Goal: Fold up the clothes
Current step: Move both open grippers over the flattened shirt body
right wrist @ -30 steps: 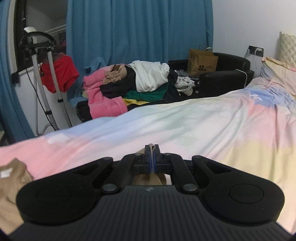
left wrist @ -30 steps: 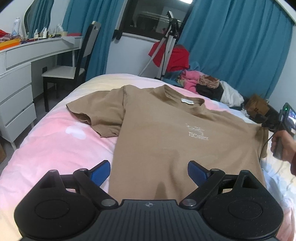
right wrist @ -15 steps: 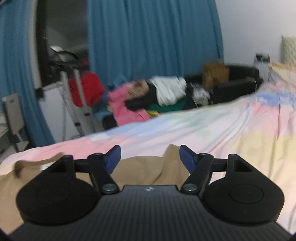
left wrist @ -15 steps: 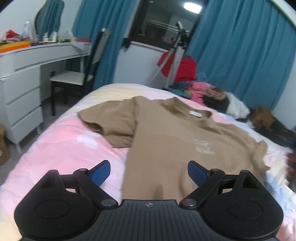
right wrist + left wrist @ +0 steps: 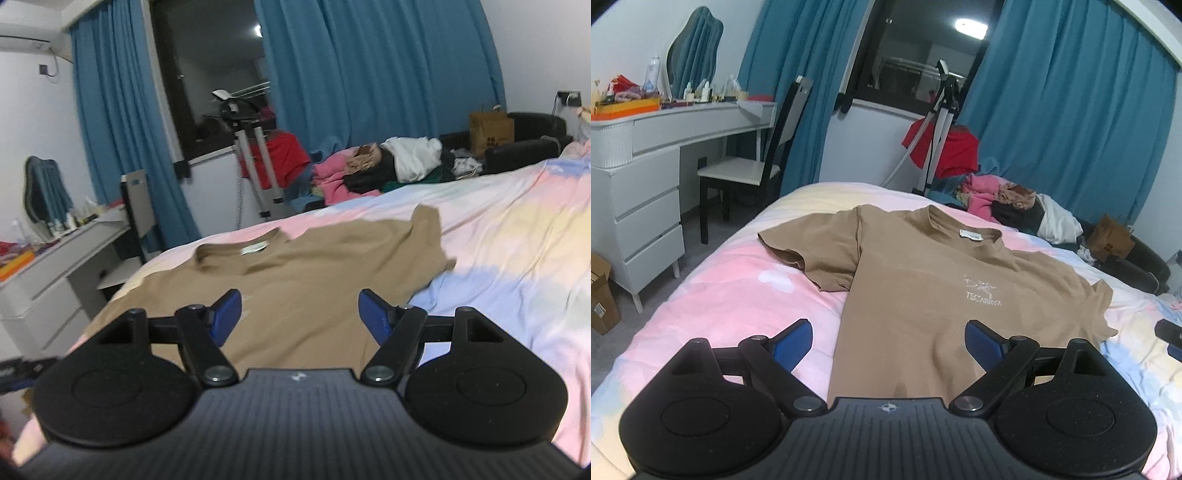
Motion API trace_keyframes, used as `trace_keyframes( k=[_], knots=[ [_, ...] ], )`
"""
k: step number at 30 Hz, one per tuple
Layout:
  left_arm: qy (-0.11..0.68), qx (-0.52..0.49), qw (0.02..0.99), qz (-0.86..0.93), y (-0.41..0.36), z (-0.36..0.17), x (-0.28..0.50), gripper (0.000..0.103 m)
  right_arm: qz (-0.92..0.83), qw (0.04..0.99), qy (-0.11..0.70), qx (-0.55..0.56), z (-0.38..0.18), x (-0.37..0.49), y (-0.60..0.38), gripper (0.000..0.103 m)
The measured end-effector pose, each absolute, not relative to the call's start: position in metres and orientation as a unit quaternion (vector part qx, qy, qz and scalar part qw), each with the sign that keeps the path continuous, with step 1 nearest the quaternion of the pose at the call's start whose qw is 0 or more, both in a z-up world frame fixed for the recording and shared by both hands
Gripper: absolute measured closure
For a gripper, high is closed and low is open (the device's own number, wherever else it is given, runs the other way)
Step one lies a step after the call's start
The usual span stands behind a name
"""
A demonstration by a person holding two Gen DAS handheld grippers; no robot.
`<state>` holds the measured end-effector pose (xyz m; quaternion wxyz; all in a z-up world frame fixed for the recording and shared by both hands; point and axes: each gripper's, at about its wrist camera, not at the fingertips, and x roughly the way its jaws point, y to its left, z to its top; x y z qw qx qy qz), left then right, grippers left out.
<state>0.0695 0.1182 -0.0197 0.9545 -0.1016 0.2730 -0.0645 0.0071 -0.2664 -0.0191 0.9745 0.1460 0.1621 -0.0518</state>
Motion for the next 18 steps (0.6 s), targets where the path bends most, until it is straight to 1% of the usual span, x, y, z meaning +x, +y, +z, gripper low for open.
trace_keyframes(
  k=[8, 14, 18],
  knots=[
    [0.262, -0.095, 0.959, -0.050, 0.118, -0.019, 0.065, 0.012, -0.046, 0.981, 0.145, 0.123, -0.015, 0.005, -0.258, 0.031],
    [0.293, -0.147, 0.944, -0.041, 0.131, -0.033, 0.078, 0.012, -0.037, 0.978, 0.153, 0.137, -0.020, 0.005, -0.258, 0.031],
    [0.301, -0.155, 0.941, -0.025, 0.133, -0.040, 0.090, 0.012, -0.019, 0.977, 0.157, 0.146, -0.022, 0.007, -0.258, 0.030]
  ],
)
